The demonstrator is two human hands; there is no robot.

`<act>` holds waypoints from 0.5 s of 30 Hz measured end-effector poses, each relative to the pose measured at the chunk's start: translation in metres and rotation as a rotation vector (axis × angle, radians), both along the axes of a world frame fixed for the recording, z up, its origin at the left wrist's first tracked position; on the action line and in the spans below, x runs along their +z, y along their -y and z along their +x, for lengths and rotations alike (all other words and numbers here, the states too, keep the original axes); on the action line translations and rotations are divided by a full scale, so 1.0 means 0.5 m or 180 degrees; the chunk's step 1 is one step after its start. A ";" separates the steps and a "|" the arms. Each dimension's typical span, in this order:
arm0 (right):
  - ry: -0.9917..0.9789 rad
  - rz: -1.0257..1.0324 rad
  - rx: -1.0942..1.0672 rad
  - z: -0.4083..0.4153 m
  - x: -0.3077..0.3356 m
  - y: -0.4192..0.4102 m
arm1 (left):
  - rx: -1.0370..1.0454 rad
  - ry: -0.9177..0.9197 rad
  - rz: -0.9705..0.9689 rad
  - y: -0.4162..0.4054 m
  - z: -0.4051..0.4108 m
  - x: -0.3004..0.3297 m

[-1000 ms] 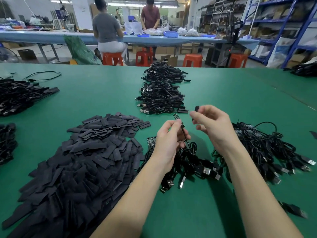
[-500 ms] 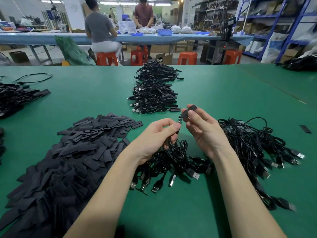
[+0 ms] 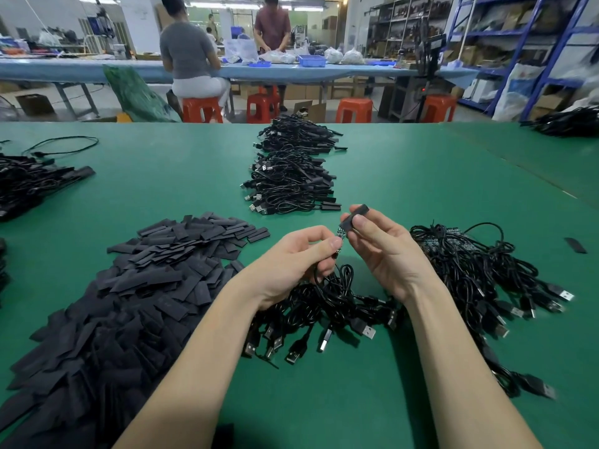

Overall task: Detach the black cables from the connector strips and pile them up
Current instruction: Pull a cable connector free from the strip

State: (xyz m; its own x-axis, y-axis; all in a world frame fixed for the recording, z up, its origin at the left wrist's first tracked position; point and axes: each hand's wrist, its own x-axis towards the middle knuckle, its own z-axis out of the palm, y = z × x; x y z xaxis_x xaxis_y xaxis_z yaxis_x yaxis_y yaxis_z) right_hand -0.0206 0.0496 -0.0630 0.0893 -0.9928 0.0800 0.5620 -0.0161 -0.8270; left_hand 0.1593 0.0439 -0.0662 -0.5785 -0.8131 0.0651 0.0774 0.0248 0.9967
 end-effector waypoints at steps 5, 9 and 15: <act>-0.0181 0.0029 0.0366 -0.002 0.000 0.004 | -0.0261 -0.0090 -0.0005 0.001 0.018 0.007; -0.0352 0.0002 0.0702 -0.010 0.003 0.006 | -0.0449 0.0061 -0.0098 0.002 0.037 0.015; -0.0320 -0.0105 0.0951 -0.010 0.003 -0.001 | -0.0710 0.0092 -0.0213 0.000 0.052 0.029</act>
